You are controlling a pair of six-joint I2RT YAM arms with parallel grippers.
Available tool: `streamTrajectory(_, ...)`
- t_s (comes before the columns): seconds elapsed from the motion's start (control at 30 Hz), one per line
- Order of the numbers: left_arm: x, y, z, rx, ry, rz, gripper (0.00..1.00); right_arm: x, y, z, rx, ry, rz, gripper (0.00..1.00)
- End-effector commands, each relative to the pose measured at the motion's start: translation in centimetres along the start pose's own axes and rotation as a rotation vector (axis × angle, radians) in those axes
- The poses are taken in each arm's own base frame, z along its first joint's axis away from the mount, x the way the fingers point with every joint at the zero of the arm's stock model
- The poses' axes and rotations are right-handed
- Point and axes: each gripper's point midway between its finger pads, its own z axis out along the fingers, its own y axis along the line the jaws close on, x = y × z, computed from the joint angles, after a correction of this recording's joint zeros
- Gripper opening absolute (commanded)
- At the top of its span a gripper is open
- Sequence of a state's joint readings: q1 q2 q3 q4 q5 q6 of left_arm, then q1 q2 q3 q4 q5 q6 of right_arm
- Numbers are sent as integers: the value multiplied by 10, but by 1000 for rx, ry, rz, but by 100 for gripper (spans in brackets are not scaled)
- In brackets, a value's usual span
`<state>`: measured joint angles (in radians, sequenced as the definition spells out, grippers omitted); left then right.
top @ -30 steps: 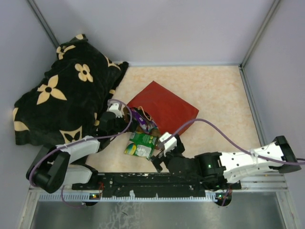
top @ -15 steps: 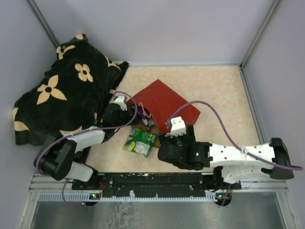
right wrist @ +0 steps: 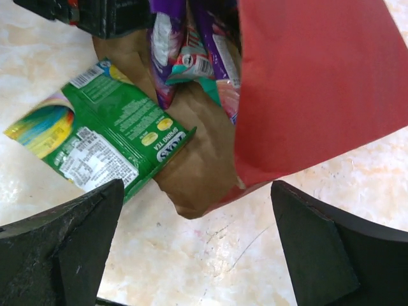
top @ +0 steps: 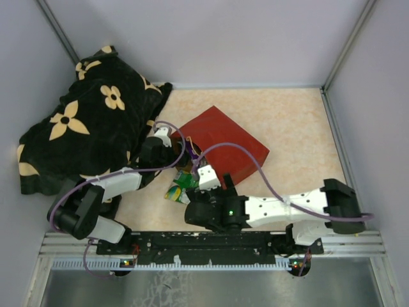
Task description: Take the snacks out of the paper bag
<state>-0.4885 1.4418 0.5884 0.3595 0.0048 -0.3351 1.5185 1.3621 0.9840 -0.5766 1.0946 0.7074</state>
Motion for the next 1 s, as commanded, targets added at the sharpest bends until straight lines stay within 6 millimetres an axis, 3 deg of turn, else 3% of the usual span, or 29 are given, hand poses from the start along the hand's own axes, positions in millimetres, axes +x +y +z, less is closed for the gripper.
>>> streamTrajectory(0.0, -5, -2, -3, 8, -26, 20, 100, 4, -11, 8, 142, 4, 36, 99)
streamTrajectory(0.23, -5, 4, -8, -19, -24, 50, 100, 26, -48, 10, 284, 56, 42, 99)
streamTrajectory(0.47, -14, -5, -22, 39, -66, 115, 100, 60, -55, 25, 257, 142, 132, 99)
streamTrajectory(0.97, -27, -27, -46, 171, -155, 198, 100, 78, -114, 51, 292, 212, 257, 95)
